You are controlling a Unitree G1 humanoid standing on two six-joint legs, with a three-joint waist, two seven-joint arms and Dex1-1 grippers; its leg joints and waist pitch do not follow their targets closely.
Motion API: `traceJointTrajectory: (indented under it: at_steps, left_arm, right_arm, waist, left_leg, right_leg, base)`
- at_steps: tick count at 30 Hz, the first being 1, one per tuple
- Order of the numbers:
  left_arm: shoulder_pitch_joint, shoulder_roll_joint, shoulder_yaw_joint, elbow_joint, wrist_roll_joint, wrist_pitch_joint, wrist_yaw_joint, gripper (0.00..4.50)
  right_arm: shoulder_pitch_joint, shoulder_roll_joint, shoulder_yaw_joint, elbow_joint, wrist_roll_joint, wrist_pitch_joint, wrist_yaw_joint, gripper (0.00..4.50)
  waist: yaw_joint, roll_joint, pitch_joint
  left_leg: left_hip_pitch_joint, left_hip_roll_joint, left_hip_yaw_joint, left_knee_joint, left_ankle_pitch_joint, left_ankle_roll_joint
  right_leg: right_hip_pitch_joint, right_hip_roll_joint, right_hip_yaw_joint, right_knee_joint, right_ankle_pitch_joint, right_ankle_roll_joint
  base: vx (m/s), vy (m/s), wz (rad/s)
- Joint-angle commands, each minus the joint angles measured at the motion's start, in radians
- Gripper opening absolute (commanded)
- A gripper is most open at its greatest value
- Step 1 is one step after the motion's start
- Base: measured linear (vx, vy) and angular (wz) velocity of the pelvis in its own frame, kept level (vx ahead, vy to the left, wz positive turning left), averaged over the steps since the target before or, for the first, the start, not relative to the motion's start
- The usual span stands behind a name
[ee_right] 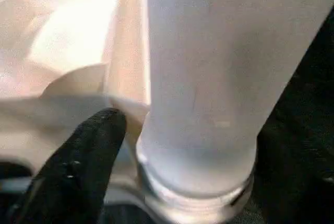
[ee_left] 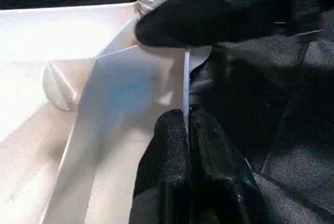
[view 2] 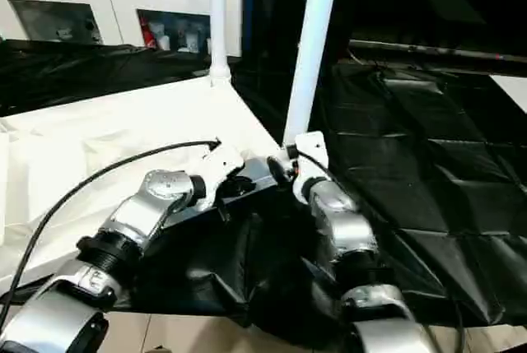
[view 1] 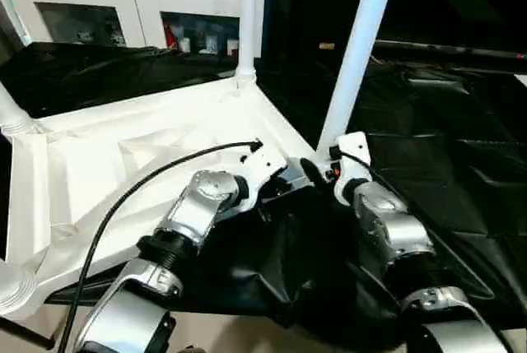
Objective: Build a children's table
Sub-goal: Rotate leg to tighten
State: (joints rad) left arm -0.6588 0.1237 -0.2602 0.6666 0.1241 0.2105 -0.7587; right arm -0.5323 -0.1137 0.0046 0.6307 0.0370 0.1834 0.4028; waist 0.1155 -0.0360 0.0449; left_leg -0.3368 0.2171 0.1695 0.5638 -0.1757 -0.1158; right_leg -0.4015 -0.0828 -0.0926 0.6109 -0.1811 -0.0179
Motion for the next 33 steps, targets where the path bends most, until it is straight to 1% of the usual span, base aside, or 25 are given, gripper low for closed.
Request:
traceJointTrajectory:
  at_steps: [1,2,3,4,6,8,9,10,11,12,13,14,15,16,17,18,19,20,25,26,27,28,30,31,33]
  left_arm:
    - [0.007,0.0,0.015,-0.004,-0.039,-0.05,-0.018,0.0]
    - [0.016,0.026,0.015,-0.016,-0.047,-0.061,-0.059,0.0]
    - [0.022,0.043,0.014,-0.023,-0.052,-0.069,-0.087,0.0]
    - [0.03,0.067,0.012,-0.034,-0.055,-0.077,-0.122,0.0]
    - [0.043,0.104,0.008,-0.054,-0.07,-0.09,-0.19,0.0]
    - [0.043,0.104,0.008,-0.054,-0.07,-0.09,-0.19,0.0]
    - [0.053,0.127,0.004,-0.073,-0.082,-0.096,-0.242,0.0]
    - [0.072,0.159,-0.002,-0.107,-0.107,-0.105,-0.323,0.0]
    - [0.072,0.159,-0.002,-0.107,-0.107,-0.105,-0.323,0.0]
    - [0.072,0.159,-0.002,-0.107,-0.107,-0.105,-0.323,0.0]
    - [0.079,0.174,-0.005,-0.12,-0.114,-0.103,-0.353,0.0]
    - [0.081,0.18,-0.006,-0.124,-0.116,-0.102,-0.363,0.0]
    - [0.094,0.215,-0.013,-0.15,-0.13,-0.095,-0.421,0.0]
    - [0.099,0.227,-0.015,-0.161,-0.137,-0.09,-0.441,0.0]
    - [0.1,0.23,-0.015,-0.164,-0.139,-0.089,-0.447,0.0]
    - [0.101,0.233,-0.016,-0.167,-0.141,-0.088,-0.452,0.0]
    - [0.102,0.236,-0.015,-0.168,-0.142,-0.09,-0.453,0.0]
    - [0.102,0.237,-0.015,-0.167,-0.143,-0.092,-0.453,0.0]
    - [0.109,0.24,-0.015,-0.175,-0.146,-0.094,-0.462,0.0]
    - [0.109,0.24,-0.015,-0.175,-0.146,-0.094,-0.462,0.0]
    - [0.112,0.241,-0.015,-0.182,-0.148,-0.09,-0.466,0.0]
    - [0.114,0.242,-0.015,-0.189,-0.15,-0.086,-0.471,0.0]
    - [0.115,0.244,-0.015,-0.192,-0.151,-0.084,-0.474,0.0]
    - [0.115,0.244,-0.015,-0.193,-0.152,-0.084,-0.475,0.0]
    - [0.115,0.244,-0.015,-0.193,-0.152,-0.083,-0.476,0.0]
  right_arm:
    - [0.029,0.002,0.112,-0.056,0.021,0.013,0.172,3.86]
    - [0.044,-0.043,0.125,-0.091,0.028,0.012,0.245,3.86]
    - [0.054,-0.073,0.134,-0.114,0.033,0.013,0.293,3.86]
    - [0.062,-0.106,0.137,-0.141,0.042,0.016,0.34,3.86]
    - [0.07,-0.149,0.137,-0.173,0.054,0.019,0.4,3.86]
    - [0.07,-0.149,0.137,-0.173,0.054,0.019,0.4,3.86]
    - [0.071,-0.17,0.134,-0.182,0.055,0.015,0.427,3.86]
    - [0.074,-0.198,0.136,-0.192,0.062,0.015,0.475,3.86]
    - [0.074,-0.198,0.136,-0.192,0.062,0.015,0.475,3.86]
    - [0.074,-0.198,0.136,-0.192,0.062,0.015,0.475,3.86]
    - [0.075,-0.212,0.139,-0.197,0.063,0.01,0.498,3.86]
    - [0.076,-0.217,0.141,-0.199,0.064,0.009,0.507,3.86]
    - [0.083,-0.25,0.153,-0.219,0.072,0.011,0.567,3.86]
    - [0.086,-0.262,0.158,-0.228,0.077,0.012,0.59,3.86]
    - [0.087,-0.265,0.159,-0.231,0.078,0.012,0.596,3.86]
    - [0.088,-0.268,0.161,-0.233,0.08,0.013,0.602,3.86]
    - [0.09,-0.274,0.164,-0.239,0.082,0.013,0.615,3.86]
    - [0.092,-0.277,0.166,-0.242,0.083,0.013,0.623,3.86]
    - [0.095,-0.28,0.174,-0.25,0.085,0.012,0.646,3.86]
    - [0.095,-0.28,0.174,-0.25,0.085,0.012,0.646,3.72]
    - [0.094,-0.277,0.174,-0.252,0.09,0.016,0.652,3.72]
    - [0.094,-0.275,0.175,-0.255,0.096,0.02,0.658,3.54]
    - [0.095,-0.274,0.177,-0.257,0.101,0.022,0.661,3.45]
    - [0.096,-0.273,0.178,-0.259,0.102,0.023,0.661,3.45]
    - [0.1,-0.271,0.178,-0.262,0.103,0.023,0.662,3.16]
  waist:
    - [0.004,-0.01,-0.056]
    - [0.006,-0.01,-0.057]
    - [0.007,-0.013,-0.058]
    - [0.007,-0.012,-0.059]
    - [0.003,-0.007,-0.058]
    - [0.0,-0.006,-0.057]
    - [0.001,-0.007,-0.057]
    - [0.0,-0.006,-0.057]
    - [0.0,-0.005,-0.059]
    - [-0.002,-0.004,-0.058]
    - [-0.001,-0.004,-0.056]
    - [0.001,-0.004,-0.058]
    - [0.003,-0.006,-0.058]
    - [0.006,-0.006,-0.059]
    - [0.007,-0.004,-0.058]
    - [0.008,-0.003,-0.057]
    - [0.009,-0.005,-0.057]
    - [0.01,-0.006,-0.057]
    - [0.013,-0.008,-0.057]
    - [0.014,-0.009,-0.058]
    - [0.014,-0.007,-0.058]
    - [0.014,-0.007,-0.059]
    - [0.014,-0.007,-0.059]
    - [0.014,-0.007,-0.058]
    - [0.015,-0.006,-0.058]
  left_leg:
    - [-0.014,0.005,0.004,-0.058,-0.192,0.051]
    - [-0.015,0.005,0.004,-0.057,-0.187,0.057]
    - [-0.018,0.006,0.003,-0.056,-0.18,0.066]
    - [-0.018,0.007,0.003,-0.055,-0.178,0.07]
    - [-0.017,0.008,0.003,-0.056,-0.178,0.072]
    - [-0.015,0.01,0.004,-0.056,-0.19,0.065]
    - [-0.013,0.01,0.004,-0.056,-0.19,0.057]
    - [-0.014,0.01,0.004,-0.056,-0.191,0.056]
    - [-0.015,0.012,0.003,-0.056,-0.189,0.057]
    - [-0.011,0.013,0.006,-0.055,-0.19,0.061]
    - [-0.011,0.012,0.006,-0.055,-0.189,0.061]
    - [-0.012,0.012,0.006,-0.055,-0.184,0.059]
    - [-0.011,0.014,0.006,-0.055,-0.186,0.06]
    - [-0.011,0.016,0.006,-0.055,-0.18,0.063]
    - [-0.012,0.017,0.006,-0.055,-0.175,0.065]
    - [-0.011,0.016,0.007,-0.055,-0.177,0.064]
    - [-0.011,0.016,0.008,-0.055,-0.18,0.063]
    - [-0.012,0.016,0.007,-0.055,-0.183,0.06]
    - [-0.012,0.015,0.006,-0.055,-0.179,0.052]
    - [-0.013,0.014,0.006,-0.054,-0.172,0.052]
    - [-0.013,0.014,0.006,-0.054,-0.168,0.053]
    - [-0.013,0.015,0.006,-0.054,-0.164,0.053]
    - [-0.013,0.015,0.006,-0.053,-0.158,0.055]
    - [-0.013,0.015,0.006,-0.054,-0.16,0.056]
    - [-0.012,0.015,0.007,-0.054,-0.168,0.054]
  right_leg:
    - [0.055,-0.06,0.05,-0.089,-0.316,-0.097]
    - [0.056,-0.06,0.051,-0.088,-0.3,-0.101]
    - [0.061,-0.06,0.05,-0.085,-0.276,-0.105]
    - [0.06,-0.059,0.05,-0.083,-0.262,-0.109]
    - [0.059,-0.06,0.05,-0.082,-0.255,-0.123]
    - [0.055,-0.059,0.049,-0.083,-0.269,-0.133]
    - [0.056,-0.059,0.049,-0.084,-0.277,-0.136]
    - [0.056,-0.059,0.049,-0.082,-0.278,-0.138]
    - [0.057,-0.06,0.05,-0.079,-0.261,-0.145]
    - [0.052,-0.057,0.052,-0.079,-0.244,-0.155]
    - [0.051,-0.057,0.051,-0.08,-0.245,-0.157]
    - [0.055,-0.059,0.051,-0.079,-0.245,-0.159]
    - [0.054,-0.06,0.051,-0.078,-0.245,-0.161]
    - [0.055,-0.06,0.052,-0.075,-0.231,-0.162]
    - [0.054,-0.059,0.052,-0.074,-0.214,-0.168]
    - [0.053,-0.059,0.052,-0.074,-0.216,-0.169]
    - [0.052,-0.058,0.051,-0.074,-0.215,-0.172]
    - [0.054,-0.059,0.051,-0.074,-0.223,-0.169]
    - [0.054,-0.06,0.051,-0.076,-0.243,-0.156]
    - [0.055,-0.06,0.051,-0.074,-0.236,-0.156]
    - [0.055,-0.06,0.051,-0.074,-0.229,-0.158]
    - [0.056,-0.06,0.051,-0.072,-0.222,-0.159]
    - [0.056,-0.059,0.051,-0.07,-0.204,-0.167]
    - [0.055,-0.058,0.051,-0.071,-0.205,-0.167]
    - [0.055,-0.059,0.05,-0.073,-0.223,-0.163]
  base:
    - [0.0,0.0,0.0]
    - [0.0,0.0,0.0]
    - [0.0,0.0,0.0]
    - [0.0,0.0,0.0]
    - [0.0,0.0,0.0]
    - [0.0,0.0,0.0]
    - [0.0,0.0,0.0]
    - [0.0,0.0,0.0]
    - [0.0,0.0,0.0]
    - [0.0,0.0,0.0]
    - [0.0,0.0,0.0]
    - [0.0,0.0,0.0]
    - [0.0,0.0,0.0]
    - [0.0,0.0,0.0]
    - [0.0,0.0,0.0]
    - [0.0,0.0,0.0]
    - [0.0,0.0,0.0]
    - [0.0,0.0,0.0]
    - [0.0,0.0,0.0]
    - [0.0,0.0,0.0]
    - [0.0,0.0,0.0]
    - [0.0,0.0,0.0]
    - [0.0,0.0,0.0]
    - [0.0,0.0,0.0]
    - [0.0,0.0,0.0]
